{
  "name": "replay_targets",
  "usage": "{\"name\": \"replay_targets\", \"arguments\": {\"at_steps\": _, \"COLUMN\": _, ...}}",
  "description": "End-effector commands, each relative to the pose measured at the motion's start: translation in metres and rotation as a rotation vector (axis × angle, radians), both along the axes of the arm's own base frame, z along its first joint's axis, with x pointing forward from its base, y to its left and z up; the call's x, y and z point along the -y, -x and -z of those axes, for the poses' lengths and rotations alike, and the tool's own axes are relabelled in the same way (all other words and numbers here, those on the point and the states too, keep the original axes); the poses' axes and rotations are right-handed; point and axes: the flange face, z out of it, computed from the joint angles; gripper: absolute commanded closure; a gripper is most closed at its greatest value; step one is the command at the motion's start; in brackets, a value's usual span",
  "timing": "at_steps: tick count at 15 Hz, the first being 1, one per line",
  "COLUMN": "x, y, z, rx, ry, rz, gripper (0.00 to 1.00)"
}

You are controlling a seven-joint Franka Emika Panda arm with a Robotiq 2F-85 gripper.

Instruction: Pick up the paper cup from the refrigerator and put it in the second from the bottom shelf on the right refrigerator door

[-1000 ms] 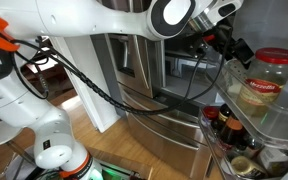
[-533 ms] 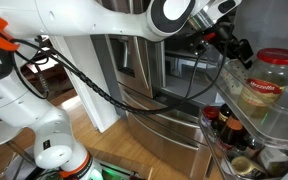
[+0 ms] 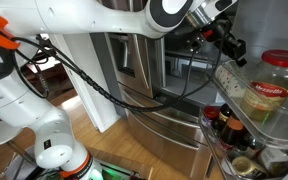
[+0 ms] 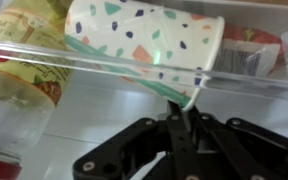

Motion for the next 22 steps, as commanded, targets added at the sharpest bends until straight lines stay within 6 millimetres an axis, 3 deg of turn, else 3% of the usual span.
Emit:
{"name": "replay_targets", "arguments": {"at_steps": 1, "x": -0.001, "y": 0.004, "z": -0.005, "rx": 0.025, "ry": -0.017, "rz": 0.050, "gripper": 0.99}}
{"name": "replay_targets", "arguments": {"at_steps": 13, "x": 0.001, "y": 0.033, "z": -0.040, "rx": 0.292, "ry": -0.067, "rz": 0.113, "gripper": 0.99}}
{"name": "replay_targets", "arguments": {"at_steps": 22, "x": -0.008, "y": 0.034, "z": -0.039, "rx": 0.279, "ry": 0.013, "rz": 0.065, "gripper": 0.99}}
